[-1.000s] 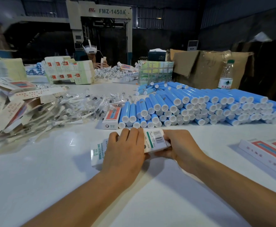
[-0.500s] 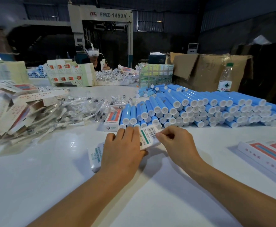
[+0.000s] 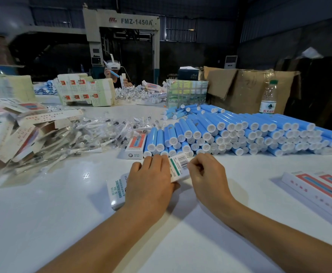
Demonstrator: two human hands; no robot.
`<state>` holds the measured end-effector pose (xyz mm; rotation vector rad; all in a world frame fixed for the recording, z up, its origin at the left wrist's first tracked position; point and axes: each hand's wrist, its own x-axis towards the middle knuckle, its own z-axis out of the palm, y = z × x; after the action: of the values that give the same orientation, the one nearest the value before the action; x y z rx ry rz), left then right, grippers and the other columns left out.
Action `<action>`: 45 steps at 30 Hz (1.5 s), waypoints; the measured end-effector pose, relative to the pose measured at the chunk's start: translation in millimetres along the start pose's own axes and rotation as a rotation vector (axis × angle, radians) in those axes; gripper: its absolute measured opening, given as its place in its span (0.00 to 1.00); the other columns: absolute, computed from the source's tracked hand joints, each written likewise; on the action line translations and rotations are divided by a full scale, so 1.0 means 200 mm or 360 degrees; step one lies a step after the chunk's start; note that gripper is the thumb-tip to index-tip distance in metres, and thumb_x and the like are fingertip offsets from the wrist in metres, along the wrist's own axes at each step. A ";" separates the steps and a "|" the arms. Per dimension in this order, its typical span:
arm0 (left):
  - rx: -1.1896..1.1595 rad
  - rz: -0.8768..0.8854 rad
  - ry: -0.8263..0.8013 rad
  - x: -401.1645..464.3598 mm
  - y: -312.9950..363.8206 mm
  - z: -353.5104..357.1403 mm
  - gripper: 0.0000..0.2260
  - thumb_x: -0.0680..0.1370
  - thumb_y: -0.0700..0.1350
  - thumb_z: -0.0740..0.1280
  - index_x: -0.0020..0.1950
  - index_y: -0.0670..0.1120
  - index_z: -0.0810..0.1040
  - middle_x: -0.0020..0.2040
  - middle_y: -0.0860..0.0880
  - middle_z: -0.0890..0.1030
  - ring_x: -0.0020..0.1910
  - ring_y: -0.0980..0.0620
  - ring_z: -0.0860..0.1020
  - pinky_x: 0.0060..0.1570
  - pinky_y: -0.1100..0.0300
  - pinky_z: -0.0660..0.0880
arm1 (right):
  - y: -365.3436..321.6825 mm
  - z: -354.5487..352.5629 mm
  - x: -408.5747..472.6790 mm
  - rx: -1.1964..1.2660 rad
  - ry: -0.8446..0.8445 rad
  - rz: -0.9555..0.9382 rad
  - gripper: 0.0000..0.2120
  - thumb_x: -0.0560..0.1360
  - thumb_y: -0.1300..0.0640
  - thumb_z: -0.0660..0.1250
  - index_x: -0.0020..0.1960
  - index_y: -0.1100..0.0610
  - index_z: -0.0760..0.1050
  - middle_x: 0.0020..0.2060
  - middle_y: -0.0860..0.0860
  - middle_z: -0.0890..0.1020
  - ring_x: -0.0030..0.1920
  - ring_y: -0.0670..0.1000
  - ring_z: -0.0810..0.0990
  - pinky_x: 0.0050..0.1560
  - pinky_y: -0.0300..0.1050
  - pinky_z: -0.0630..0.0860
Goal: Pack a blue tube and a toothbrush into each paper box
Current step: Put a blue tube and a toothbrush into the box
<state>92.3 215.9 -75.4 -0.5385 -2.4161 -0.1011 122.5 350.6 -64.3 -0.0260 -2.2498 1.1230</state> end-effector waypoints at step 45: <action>-0.0200 0.0459 -0.0264 0.05 -0.08 -0.03 0.16 0.58 0.52 0.75 0.42 0.47 0.80 0.34 0.50 0.79 0.34 0.47 0.79 0.34 0.55 0.70 | 0.01 -0.14 0.05 -0.0832 -0.0812 -0.0889 0.30 0.77 0.46 0.64 0.74 0.53 0.59 0.54 0.56 0.73 0.53 0.53 0.65 0.57 0.52 0.67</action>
<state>82.8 203.5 -64.3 -0.9811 -2.4733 -0.0874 129.3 374.9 -46.9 0.6993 -2.6819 0.2411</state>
